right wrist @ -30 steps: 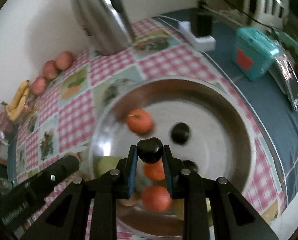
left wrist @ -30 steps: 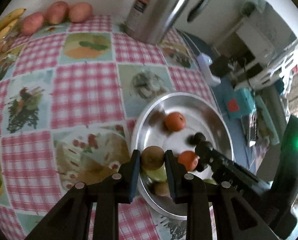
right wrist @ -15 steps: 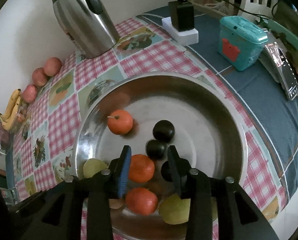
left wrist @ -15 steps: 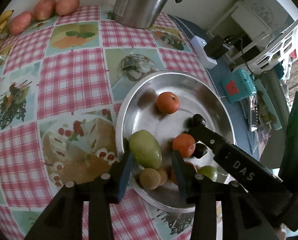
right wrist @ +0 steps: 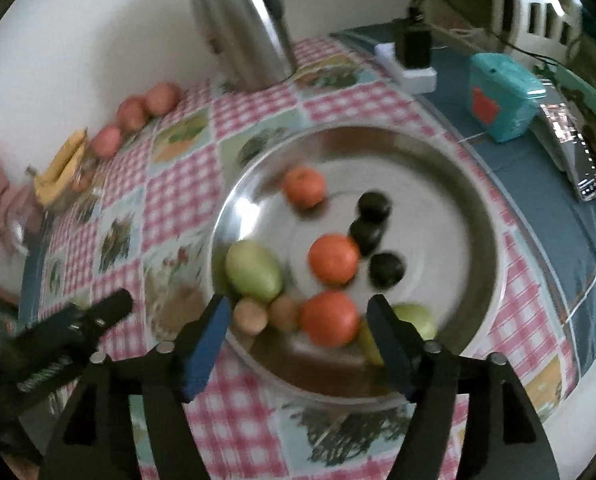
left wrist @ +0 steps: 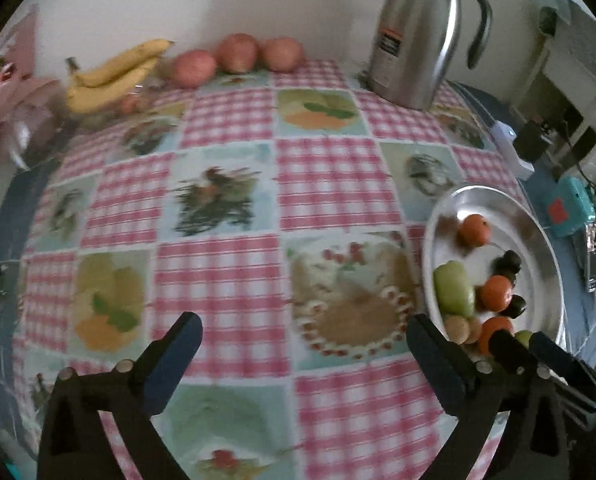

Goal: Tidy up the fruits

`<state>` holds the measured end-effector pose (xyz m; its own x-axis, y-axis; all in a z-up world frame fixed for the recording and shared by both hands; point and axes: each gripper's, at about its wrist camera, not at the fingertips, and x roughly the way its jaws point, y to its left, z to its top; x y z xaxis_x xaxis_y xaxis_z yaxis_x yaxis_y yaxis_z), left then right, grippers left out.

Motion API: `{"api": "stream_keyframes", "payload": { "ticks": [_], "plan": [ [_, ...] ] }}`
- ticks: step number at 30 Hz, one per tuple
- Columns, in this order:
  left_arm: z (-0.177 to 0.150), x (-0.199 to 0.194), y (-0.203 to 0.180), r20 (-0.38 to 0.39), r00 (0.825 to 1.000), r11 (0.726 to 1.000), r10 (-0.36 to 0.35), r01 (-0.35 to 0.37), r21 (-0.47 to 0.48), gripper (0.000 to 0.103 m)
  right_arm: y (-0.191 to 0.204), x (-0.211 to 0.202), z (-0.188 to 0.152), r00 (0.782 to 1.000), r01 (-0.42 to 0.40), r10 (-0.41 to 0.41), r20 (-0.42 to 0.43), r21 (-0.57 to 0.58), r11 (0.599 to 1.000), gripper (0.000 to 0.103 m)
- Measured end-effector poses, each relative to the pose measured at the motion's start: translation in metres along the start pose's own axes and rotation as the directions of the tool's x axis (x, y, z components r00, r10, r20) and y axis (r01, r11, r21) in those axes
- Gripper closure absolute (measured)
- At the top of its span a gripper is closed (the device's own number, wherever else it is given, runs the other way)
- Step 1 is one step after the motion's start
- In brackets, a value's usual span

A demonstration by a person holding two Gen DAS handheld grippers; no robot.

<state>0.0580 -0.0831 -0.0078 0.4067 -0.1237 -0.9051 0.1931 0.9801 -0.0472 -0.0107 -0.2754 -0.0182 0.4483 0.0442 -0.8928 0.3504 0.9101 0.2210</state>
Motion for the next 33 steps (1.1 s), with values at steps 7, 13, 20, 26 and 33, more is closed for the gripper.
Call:
{"api": "stream_keyframes", "payload": {
  "ticks": [7,13,20,26,33],
  "plan": [
    [-0.019,-0.028,0.027,0.038,0.998,0.998,0.046,-0.044,-0.035,0.000,0.022,-0.014,-0.010,0.999,-0.032,0.033,0.018,-0.061,0.998,0.015],
    [-0.038,-0.044,0.036,0.060,0.990,0.990,0.128,-0.124,-0.067,0.000,0.043,-0.025,-0.016,0.999,-0.010,0.015,0.041,-0.126,0.992,0.015],
    [-0.045,-0.053,0.048,0.079,0.980,0.979,0.182,-0.173,-0.107,0.000,0.051,-0.030,-0.020,0.998,0.007,0.003,0.060,-0.167,0.986,0.015],
    [-0.047,-0.052,0.050,0.089,0.973,0.973,0.211,-0.200,-0.116,0.000,0.053,-0.027,-0.020,0.999,0.013,-0.005,0.047,-0.174,0.985,0.015],
    [-0.047,-0.042,0.060,0.045,0.975,0.967,0.218,-0.210,-0.142,0.000,0.050,-0.022,-0.020,1.000,0.014,-0.010,0.030,-0.158,0.987,0.015]
  ]
}}
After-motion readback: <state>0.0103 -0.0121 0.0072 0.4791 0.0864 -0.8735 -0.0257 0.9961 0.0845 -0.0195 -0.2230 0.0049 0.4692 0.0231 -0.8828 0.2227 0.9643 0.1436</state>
